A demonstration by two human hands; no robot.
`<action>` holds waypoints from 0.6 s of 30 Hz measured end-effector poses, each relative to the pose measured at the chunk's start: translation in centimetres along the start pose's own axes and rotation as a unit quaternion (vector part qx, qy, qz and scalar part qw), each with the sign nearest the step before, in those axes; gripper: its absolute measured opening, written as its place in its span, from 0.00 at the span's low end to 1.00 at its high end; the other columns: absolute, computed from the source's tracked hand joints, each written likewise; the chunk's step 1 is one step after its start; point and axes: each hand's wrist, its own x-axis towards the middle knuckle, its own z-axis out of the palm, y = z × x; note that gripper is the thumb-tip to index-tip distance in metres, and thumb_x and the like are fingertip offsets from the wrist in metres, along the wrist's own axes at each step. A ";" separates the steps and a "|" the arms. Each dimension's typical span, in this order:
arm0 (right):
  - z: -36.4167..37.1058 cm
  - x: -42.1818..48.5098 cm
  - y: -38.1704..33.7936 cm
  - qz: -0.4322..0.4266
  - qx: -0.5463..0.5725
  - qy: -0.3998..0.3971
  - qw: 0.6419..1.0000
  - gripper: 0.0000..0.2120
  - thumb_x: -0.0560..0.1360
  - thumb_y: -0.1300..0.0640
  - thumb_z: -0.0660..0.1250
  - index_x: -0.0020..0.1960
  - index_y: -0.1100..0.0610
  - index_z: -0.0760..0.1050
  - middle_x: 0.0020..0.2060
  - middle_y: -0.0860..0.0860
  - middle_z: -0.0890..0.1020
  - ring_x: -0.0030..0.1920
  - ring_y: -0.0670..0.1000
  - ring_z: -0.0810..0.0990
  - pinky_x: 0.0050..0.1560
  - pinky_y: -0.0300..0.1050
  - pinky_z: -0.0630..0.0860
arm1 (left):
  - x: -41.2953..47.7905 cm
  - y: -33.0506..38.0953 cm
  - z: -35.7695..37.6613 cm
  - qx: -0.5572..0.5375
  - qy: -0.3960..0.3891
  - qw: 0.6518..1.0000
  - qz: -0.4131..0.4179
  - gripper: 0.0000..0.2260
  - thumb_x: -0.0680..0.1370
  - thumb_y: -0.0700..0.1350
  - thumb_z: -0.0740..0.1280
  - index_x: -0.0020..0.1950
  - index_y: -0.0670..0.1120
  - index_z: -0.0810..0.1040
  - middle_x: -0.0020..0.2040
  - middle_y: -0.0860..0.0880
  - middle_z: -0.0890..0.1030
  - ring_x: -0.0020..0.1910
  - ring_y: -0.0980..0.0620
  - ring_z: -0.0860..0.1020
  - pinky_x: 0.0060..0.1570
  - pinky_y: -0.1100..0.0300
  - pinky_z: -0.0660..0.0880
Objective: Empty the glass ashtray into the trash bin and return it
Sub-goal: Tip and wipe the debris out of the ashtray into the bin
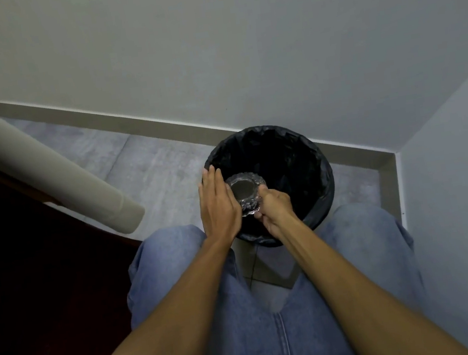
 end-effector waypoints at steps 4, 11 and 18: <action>0.1 -0.1 0.1 0.002 0.000 -0.010 1.000 0.13 0.82 0.57 0.60 0.41 0.61 0.73 0.29 0.53 0.71 0.25 0.48 0.66 0.19 0.38 0.62 | -0.1 -0.1 0.2 0.010 0.011 1.000 -0.004 0.22 0.83 0.40 0.53 0.77 0.38 0.64 0.78 0.42 0.64 0.80 0.46 0.58 0.79 0.52 0.52; 0.0 -0.3 -0.1 0.042 0.051 0.006 0.998 0.15 0.82 0.57 0.60 0.37 0.59 0.72 0.29 0.52 0.72 0.23 0.46 0.67 0.19 0.37 0.62 | -0.7 0.4 0.3 0.014 0.026 1.000 0.004 0.22 0.83 0.40 0.53 0.76 0.37 0.65 0.77 0.42 0.67 0.79 0.46 0.59 0.79 0.51 0.54; -0.3 -0.7 -0.2 0.050 0.060 -0.004 0.997 0.13 0.83 0.57 0.59 0.41 0.60 0.73 0.30 0.52 0.73 0.21 0.45 0.68 0.19 0.37 0.62 | -1.0 0.6 0.0 0.022 0.022 0.999 0.008 0.21 0.83 0.39 0.54 0.76 0.37 0.66 0.77 0.42 0.67 0.79 0.46 0.60 0.79 0.54 0.51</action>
